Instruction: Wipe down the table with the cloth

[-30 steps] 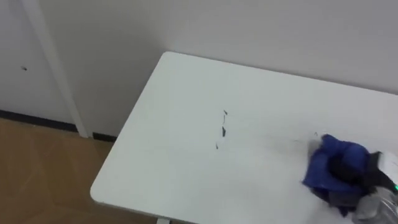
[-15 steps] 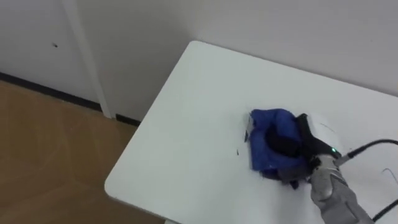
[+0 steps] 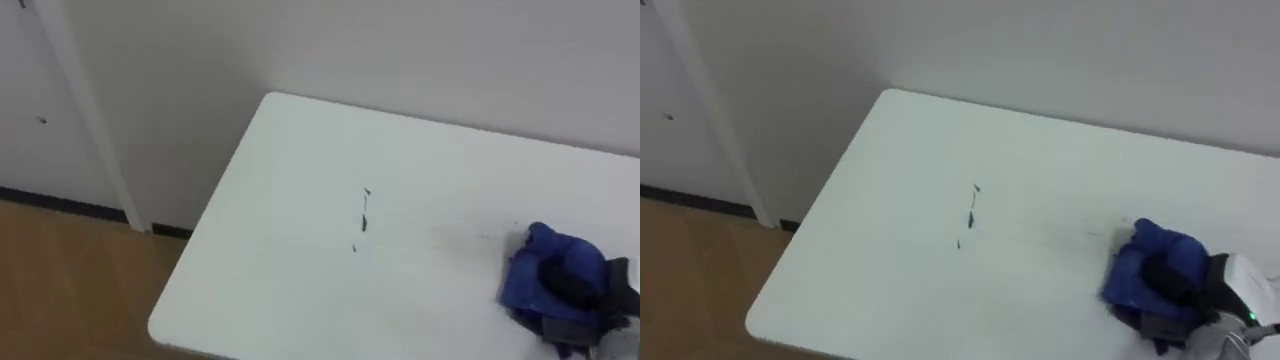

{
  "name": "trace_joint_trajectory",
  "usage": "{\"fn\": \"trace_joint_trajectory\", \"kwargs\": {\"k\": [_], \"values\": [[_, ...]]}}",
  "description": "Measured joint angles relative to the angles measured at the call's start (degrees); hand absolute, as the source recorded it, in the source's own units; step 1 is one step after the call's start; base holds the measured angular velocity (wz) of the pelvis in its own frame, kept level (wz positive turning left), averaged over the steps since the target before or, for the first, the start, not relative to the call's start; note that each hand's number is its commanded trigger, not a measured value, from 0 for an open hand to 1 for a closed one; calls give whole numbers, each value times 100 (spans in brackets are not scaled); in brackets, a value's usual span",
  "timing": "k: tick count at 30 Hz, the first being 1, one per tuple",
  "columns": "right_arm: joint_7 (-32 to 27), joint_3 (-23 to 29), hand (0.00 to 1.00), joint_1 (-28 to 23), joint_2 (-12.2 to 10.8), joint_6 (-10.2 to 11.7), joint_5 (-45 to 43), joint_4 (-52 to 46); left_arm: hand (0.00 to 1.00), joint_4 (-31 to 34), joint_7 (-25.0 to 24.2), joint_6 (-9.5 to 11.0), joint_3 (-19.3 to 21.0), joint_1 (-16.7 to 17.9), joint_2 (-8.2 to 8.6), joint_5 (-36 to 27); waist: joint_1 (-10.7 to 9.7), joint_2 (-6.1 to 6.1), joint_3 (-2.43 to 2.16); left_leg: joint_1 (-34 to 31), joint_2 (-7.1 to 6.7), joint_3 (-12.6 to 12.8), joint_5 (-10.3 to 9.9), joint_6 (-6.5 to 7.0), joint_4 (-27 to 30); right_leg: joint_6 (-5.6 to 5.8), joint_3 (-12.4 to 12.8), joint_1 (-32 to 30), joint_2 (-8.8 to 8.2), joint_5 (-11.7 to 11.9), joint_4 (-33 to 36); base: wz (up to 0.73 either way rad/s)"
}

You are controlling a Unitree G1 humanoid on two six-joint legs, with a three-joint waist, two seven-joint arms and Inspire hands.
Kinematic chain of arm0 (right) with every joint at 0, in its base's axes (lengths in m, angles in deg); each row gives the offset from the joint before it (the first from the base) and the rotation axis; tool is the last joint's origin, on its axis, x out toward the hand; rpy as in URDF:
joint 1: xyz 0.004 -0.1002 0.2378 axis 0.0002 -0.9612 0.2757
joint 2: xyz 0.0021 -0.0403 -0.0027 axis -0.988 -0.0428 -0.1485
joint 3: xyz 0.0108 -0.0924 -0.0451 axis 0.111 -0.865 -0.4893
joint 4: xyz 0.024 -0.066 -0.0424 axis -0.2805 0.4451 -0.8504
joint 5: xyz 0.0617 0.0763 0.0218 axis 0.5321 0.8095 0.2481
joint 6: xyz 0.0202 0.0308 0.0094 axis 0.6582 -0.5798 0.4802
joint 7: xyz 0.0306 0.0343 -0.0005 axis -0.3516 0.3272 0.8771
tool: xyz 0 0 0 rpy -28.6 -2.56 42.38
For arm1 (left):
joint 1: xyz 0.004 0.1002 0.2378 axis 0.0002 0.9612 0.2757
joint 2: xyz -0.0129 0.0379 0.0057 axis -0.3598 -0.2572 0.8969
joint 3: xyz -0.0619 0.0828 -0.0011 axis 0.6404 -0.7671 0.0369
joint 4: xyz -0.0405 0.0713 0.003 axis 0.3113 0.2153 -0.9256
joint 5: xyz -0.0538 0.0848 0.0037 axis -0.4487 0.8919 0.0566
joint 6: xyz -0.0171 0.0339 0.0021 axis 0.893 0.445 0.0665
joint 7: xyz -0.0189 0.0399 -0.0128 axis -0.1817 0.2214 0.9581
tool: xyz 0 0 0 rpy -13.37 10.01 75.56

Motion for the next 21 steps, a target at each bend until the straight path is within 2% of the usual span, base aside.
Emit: {"fn": "trace_joint_trajectory", "kwargs": {"k": [1,2,3,4,5,6,7,8,9,10,11,12,13,14,15,16,17,18,19,20,21], "values": [[12,-410,100,103,-148,-135,-288,-278,0,-191,24,27,-23,-148,65,-7,195,5,13,-47,-27,13,-105,1,88,-13,-197,-291,-55,10,296,-167],[53,-614,100,166,-228,-218,-438,-442,0,-308,35,54,-26,-220,83,-15,263,44,15,-84,-16,4,-165,5,126,-2,-281,-413,-65,28,375,-153],[155,-972,100,224,-399,-349,-719,-705,0,-478,74,84,-50,-348,107,-69,346,107,-3,-230,135,134,-231,14,262,274,-322,-576,-25,65,462,-83],[208,-1198,100,184,-655,-462,-833,-953,0,-522,115,105,-191,-538,72,-114,349,52,23,-382,236,156,-219,-65,402,231,-461,-674,-294,-63,1048,-46],[233,-1285,100,214,-755,-493,-879,-976,0,-529,143,144,-257,-594,69,-115,385,22,22,-406,257,157,-196,-106,433,220,-473,-655,-501,-157,1302,-7],[351,-1492,100,324,-876,-532,-1005,-1020,0,-521,150,234,-338,-633,91,-111,533,32,15,-439,321,168,-176,-161,504,286,-438,-505,-909,-328,1532,-26],[428,-1748,100,487,-943,-544,-1027,-1031,0,-461,149,287,-332,-677,86,-114,707,-3,25,-531,398,138,-178,-254,589,394,-170,-440,-1224,-416,1506,-37],[447,-1829,100,604,-967,-487,-1006,-972,0,-436,148,291,-328,-709,70,-114,804,-28,36,-615,429,67,-168,-302,618,417,-87,-438,-1385,-425,1401,-30],[443,-1977,100,880,-975,-456,-987,-867,0,-430,147,294,-331,-786,33,-112,892,-58,48,-816,518,-268,-136,-418,661,474,26,-413,-1572,-395,946,0],[442,-1988,100,1049,-975,-393,-951,-807,0,-407,144,288,-334,-843,-26,-97,908,-65,44,-987,660,-794,-56,-576,593,607,116,-277,-1548,-259,179,21],[422,-1980,100,1106,-974,-355,-924,-774,0,-381,143,288,-335,-869,-73,-97,900,-76,42,-1067,759,-1057,-9,-678,525,640,117,-176,-1517,-142,-208,58],[367,-1967,100,1190,-974,-252,-748,-744,0,-347,143,290,-337,-911,-185,-105,810,-127,26,-1231,960,-1525,85,-906,441,677,0,11,-1436,169,-872,89],[344,-1923,100,1225,-974,-148,-689,-748,0,-332,141,290,-344,-952,-314,-74,678,-191,-2,-1435,1149,-1823,135,-1149,421,679,-192,142,-1325,472,-1046,97],[314,-1909,100,1237,-972,-79,-642,-743,0,-332,135,289,-359,-969,-390,-54,622,-260,-26,-1525,1236,-1955,136,-1271,455,754,-324,196,-1274,674,-936,100],[286,-1870,100,1221,-902,43,-447,-710,0,-339,136,280,-355,-978,-436,-70,542,-233,-14,-1664,1461,-2044,134,-1355,619,1272,-584,291,-1115,135,-695,98],[239,-1821,100,1084,-746,93,-357,-725,0,-340,124,290,-359,-962,-392,-121,478,-141,16,-1731,1669,-1978,316,-1207,718,1144,-733,285,-956,-157,-315,89],[223,-1801,100,992,-681,95,-330,-732,0,-341,109,304,-362,-937,-395,-135,489,-177,2,-1712,1696,-1805,479,-1094,691,1088,-760,249,-967,-290,-178,69],[247,-1775,100,872,-523,91,-322,-749,0,-351,96,302,-362,-877,-400,-203,477,-246,-32,-1646,1725,-1445,695,-1043,532,1017,-843,229,-980,-554,2,46],[251,-1701,100,775,-359,89,-300,-765,0,-350,69,299,-366,-877,-393,-237,448,-252,-25,-1628,1730,-1196,827,-1060,433,922,-911,185,-966,-718,186,44],[254,-1667,100,729,-292,74,-294,-787,0,-345,67,299,-366,-879,-391,-236,422,-252,-25,-1636,1736,-1074,893,-1065,403,874,-963,160,-959,-777,267,46],[266,-1611,100,660,-201,31,-299,-856,0,-347,67,298,-364,-879,-388,-235,344,-249,-22,-1660,1774,-843,1054,-1081,327,780,-1089,123,-948,-871,383,46]]}}
